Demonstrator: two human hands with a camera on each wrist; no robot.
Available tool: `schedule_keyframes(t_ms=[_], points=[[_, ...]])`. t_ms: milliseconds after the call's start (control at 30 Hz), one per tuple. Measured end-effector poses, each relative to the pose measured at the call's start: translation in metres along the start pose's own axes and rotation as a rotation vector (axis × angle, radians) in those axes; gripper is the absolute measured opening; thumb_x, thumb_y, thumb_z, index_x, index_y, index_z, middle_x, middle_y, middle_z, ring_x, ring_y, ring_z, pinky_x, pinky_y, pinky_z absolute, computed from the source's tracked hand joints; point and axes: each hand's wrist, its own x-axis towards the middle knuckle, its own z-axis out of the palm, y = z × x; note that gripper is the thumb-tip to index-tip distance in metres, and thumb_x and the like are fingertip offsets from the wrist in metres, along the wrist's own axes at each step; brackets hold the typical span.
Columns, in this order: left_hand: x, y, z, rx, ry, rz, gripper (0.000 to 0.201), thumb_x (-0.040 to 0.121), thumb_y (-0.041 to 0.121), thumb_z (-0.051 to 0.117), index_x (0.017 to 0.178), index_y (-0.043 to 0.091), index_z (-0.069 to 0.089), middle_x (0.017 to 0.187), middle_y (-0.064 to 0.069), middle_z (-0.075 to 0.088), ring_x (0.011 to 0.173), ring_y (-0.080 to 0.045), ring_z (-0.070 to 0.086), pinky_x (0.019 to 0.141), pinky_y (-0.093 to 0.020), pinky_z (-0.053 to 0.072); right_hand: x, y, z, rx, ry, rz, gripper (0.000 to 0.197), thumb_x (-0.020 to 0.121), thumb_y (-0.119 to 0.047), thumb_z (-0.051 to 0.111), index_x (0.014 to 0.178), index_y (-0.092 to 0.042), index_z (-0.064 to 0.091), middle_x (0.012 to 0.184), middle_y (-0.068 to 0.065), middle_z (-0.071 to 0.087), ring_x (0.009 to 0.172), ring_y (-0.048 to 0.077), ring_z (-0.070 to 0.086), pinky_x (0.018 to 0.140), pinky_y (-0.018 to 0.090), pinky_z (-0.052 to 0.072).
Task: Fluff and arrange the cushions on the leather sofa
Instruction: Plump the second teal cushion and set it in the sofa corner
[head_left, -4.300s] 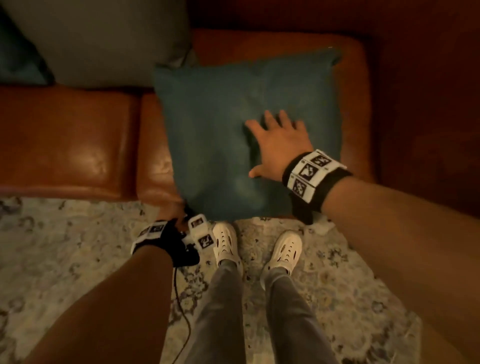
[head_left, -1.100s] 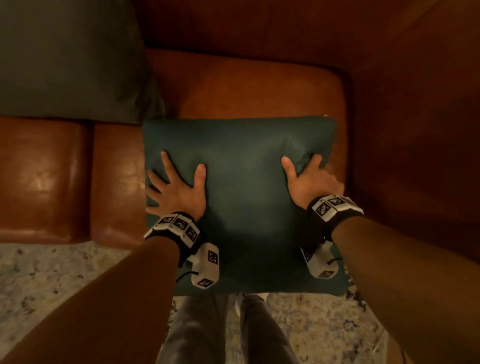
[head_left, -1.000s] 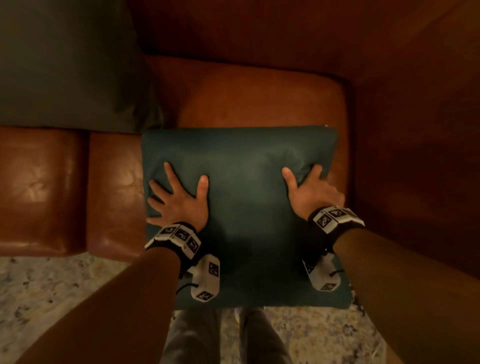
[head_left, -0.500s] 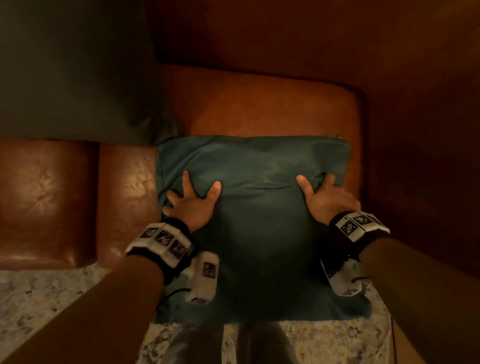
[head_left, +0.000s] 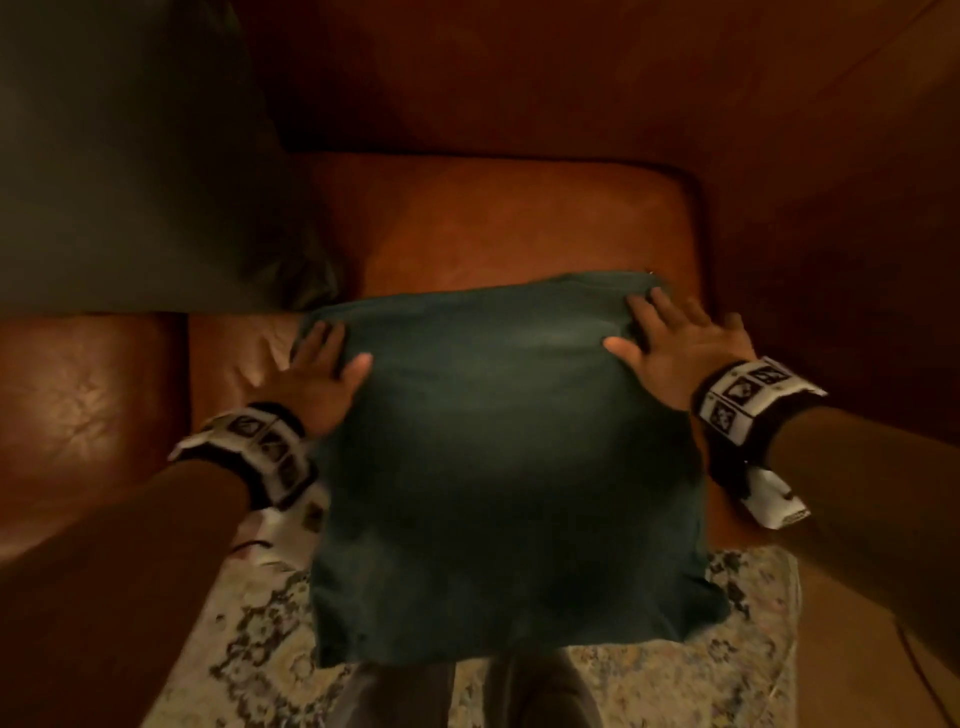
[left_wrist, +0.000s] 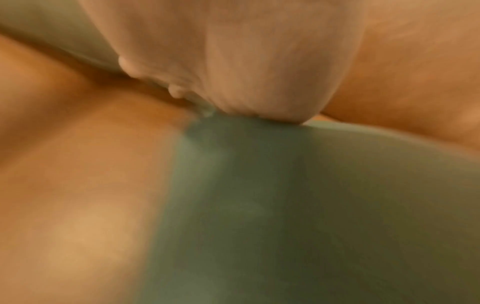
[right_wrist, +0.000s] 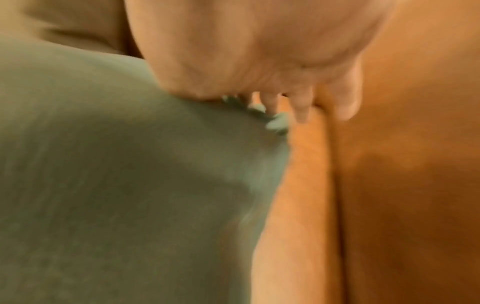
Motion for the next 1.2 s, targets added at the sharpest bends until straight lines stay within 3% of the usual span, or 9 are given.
schedule_keyframes(t_ms=[167, 267, 433, 533, 600, 700, 900, 1067, 1200], points=[[-0.028, 0.05, -0.005, 0.003, 0.382, 0.196, 0.064, 0.095, 0.054, 0.017, 0.152, 0.027, 0.019, 0.159, -0.012, 0.017, 0.146, -0.036, 0.012, 0.117, -0.059, 0.011, -0.02, -0.038, -0.013, 0.175, 0.254, -0.142, 0.074, 0.094, -0.068, 0.012, 0.154, -0.026, 0.02, 0.165, 0.007, 0.013, 0.152, 0.029, 0.011, 0.118, 0.055, 0.019], [-0.029, 0.089, 0.019, 0.121, 0.295, 0.457, 0.06, 0.093, 0.064, 0.012, 0.15, 0.045, 0.005, 0.163, 0.003, 0.005, 0.149, -0.028, -0.001, 0.118, -0.056, -0.002, -0.02, -0.058, -0.002, 0.076, 0.131, -0.22, 0.073, 0.093, -0.07, 0.006, 0.156, -0.033, 0.005, 0.166, 0.003, 0.007, 0.152, 0.03, 0.007, 0.119, 0.054, 0.012], [-0.012, 0.033, 0.02, -0.083, 0.164, -0.01, 0.062, 0.093, 0.067, 0.013, 0.15, 0.046, 0.003, 0.163, 0.004, -0.003, 0.149, -0.028, -0.006, 0.117, -0.059, -0.004, -0.016, -0.012, 0.011, 0.146, 0.073, -0.036, 0.074, 0.093, -0.072, 0.006, 0.156, -0.034, 0.009, 0.166, 0.0, 0.008, 0.153, 0.026, 0.005, 0.119, 0.055, 0.014], [-0.031, 0.022, 0.01, -0.17, 0.276, -0.158, 0.065, 0.095, 0.062, 0.015, 0.154, 0.033, 0.011, 0.163, -0.009, 0.003, 0.149, -0.034, -0.001, 0.116, -0.062, 0.0, -0.034, -0.025, 0.0, 0.22, 0.216, -0.085, 0.071, 0.097, -0.066, 0.013, 0.156, -0.026, 0.016, 0.166, 0.006, 0.007, 0.153, 0.029, 0.004, 0.119, 0.056, 0.013], [-0.052, 0.058, 0.017, -0.018, 0.474, 0.146, 0.068, 0.094, 0.059, 0.022, 0.153, 0.025, 0.021, 0.16, -0.015, 0.017, 0.146, -0.039, 0.013, 0.115, -0.062, 0.011, -0.045, -0.052, 0.0, 0.203, 0.295, -0.229, 0.069, 0.097, -0.064, 0.016, 0.155, -0.026, 0.017, 0.166, 0.006, 0.01, 0.153, 0.028, 0.007, 0.119, 0.056, 0.013], [-0.074, 0.097, 0.059, 0.321, 0.397, 0.629, 0.069, 0.09, 0.068, 0.024, 0.151, 0.036, 0.02, 0.16, -0.004, 0.02, 0.148, -0.032, 0.012, 0.116, -0.06, 0.011, -0.046, -0.058, 0.024, 0.093, 0.258, -0.309, 0.065, 0.098, -0.061, 0.009, 0.156, -0.033, 0.012, 0.166, 0.002, 0.009, 0.153, 0.026, 0.005, 0.12, 0.054, 0.009], [-0.064, 0.051, 0.05, 0.103, 0.441, 0.141, 0.074, 0.084, 0.076, 0.01, 0.151, 0.044, 0.003, 0.163, -0.001, 0.001, 0.149, -0.034, -0.004, 0.115, -0.063, 0.003, -0.045, 0.016, 0.05, 0.295, 0.179, -0.051, 0.064, 0.098, -0.061, 0.01, 0.156, -0.033, 0.011, 0.166, -0.005, 0.008, 0.153, 0.018, 0.003, 0.121, 0.052, 0.01], [-0.106, 0.119, 0.088, 0.358, 0.414, 0.591, 0.071, 0.088, 0.069, 0.027, 0.151, 0.038, 0.017, 0.161, -0.004, 0.015, 0.148, -0.036, 0.009, 0.113, -0.067, 0.004, -0.071, -0.029, 0.055, 0.389, 0.434, -0.152, 0.063, 0.1, -0.056, 0.023, 0.156, -0.027, 0.021, 0.165, 0.001, 0.017, 0.152, 0.022, 0.013, 0.12, 0.05, 0.016], [-0.08, 0.141, 0.113, 0.404, 0.373, 0.497, 0.071, 0.089, 0.072, 0.02, 0.151, 0.04, 0.012, 0.163, -0.001, 0.007, 0.149, -0.034, 0.001, 0.112, -0.067, 0.001, -0.051, -0.023, 0.092, 0.321, 0.429, -0.083, 0.062, 0.1, -0.057, 0.024, 0.157, -0.034, 0.013, 0.165, -0.002, 0.014, 0.153, 0.024, 0.011, 0.121, 0.05, 0.013]])
